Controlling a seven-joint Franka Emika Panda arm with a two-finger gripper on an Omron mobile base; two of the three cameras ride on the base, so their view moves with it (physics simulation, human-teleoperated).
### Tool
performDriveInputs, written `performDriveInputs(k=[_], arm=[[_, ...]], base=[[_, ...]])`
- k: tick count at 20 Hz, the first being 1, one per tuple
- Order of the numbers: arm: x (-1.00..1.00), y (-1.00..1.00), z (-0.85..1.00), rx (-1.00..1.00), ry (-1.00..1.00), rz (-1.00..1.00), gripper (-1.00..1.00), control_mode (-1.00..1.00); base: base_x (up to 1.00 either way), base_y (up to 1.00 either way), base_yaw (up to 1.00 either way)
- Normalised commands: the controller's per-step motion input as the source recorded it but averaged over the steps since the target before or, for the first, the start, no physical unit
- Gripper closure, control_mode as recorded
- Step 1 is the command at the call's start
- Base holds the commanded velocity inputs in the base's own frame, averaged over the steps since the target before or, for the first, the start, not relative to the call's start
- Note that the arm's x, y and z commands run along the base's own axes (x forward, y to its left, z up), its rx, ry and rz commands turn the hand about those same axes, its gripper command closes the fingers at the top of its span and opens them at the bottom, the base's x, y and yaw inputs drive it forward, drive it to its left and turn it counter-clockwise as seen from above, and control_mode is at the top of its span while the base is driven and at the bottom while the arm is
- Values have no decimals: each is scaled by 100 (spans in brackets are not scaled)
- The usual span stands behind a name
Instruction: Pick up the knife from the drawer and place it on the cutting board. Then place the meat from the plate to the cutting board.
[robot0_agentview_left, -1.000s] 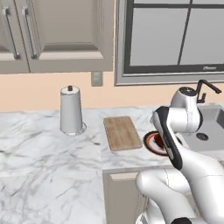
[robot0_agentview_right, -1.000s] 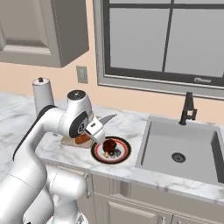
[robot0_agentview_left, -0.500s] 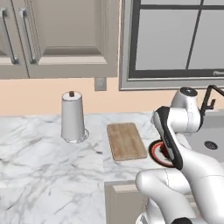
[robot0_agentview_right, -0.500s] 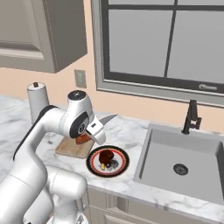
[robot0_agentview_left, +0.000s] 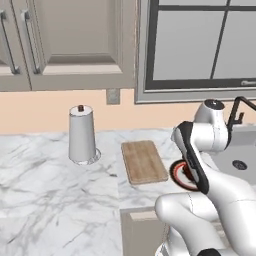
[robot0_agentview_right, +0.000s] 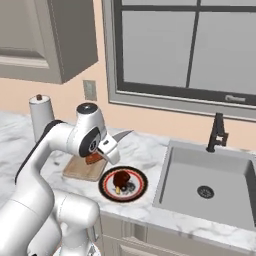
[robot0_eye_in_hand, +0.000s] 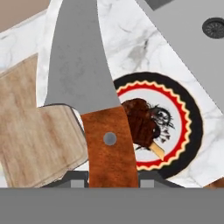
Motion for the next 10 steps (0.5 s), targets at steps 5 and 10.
performDriveInputs(k=[5,10], arm=[[0,0,0,0,0,0,100,100],[9,4,0,0,3,0,100,-100]], base=[[36,5,-42],[17,1,-13]])
